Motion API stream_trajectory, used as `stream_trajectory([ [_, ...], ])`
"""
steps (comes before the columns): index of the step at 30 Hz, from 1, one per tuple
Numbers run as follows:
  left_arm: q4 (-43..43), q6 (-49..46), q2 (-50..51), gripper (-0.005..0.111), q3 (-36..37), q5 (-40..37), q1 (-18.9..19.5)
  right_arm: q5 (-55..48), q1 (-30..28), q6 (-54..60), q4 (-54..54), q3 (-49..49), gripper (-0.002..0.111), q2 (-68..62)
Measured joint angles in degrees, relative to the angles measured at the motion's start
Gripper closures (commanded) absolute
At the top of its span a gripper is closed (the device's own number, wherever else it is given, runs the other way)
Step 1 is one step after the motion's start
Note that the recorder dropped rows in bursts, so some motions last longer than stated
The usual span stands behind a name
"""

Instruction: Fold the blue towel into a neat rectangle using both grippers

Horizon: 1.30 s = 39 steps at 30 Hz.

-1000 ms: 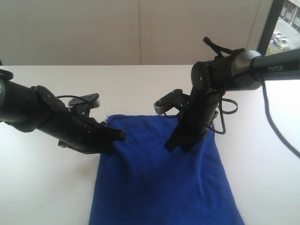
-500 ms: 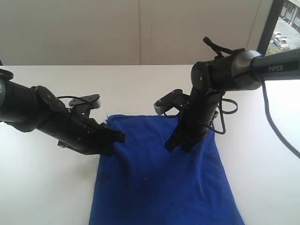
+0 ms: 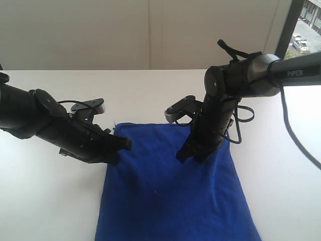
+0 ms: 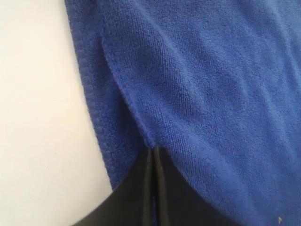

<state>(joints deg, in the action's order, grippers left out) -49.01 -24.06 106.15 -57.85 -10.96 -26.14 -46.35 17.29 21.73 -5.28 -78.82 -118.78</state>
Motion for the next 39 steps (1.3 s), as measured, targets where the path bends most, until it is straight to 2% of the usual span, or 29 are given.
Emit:
stream_trajectory([
  [5,1.0,0.0,-0.6,0.107,0.0,-1.8,1.5,0.0,0.0,0.0,0.0,0.0,0.108,0.0],
  [34,3.2,0.0,0.4,0.107,1.7,0.5,1.5,-0.2,0.0,0.1,0.0,0.0,0.108,0.0],
  [36,3.3,0.0,0.4,0.103,1.7,0.5,1.5,-0.2,0.0,0.1,0.0,0.0,0.108,0.0],
  [39,3.8,-0.1,0.4,0.090,1.7,0.5,1.5,-0.2,0.0,0.1,0.0,0.0,0.108,0.0],
])
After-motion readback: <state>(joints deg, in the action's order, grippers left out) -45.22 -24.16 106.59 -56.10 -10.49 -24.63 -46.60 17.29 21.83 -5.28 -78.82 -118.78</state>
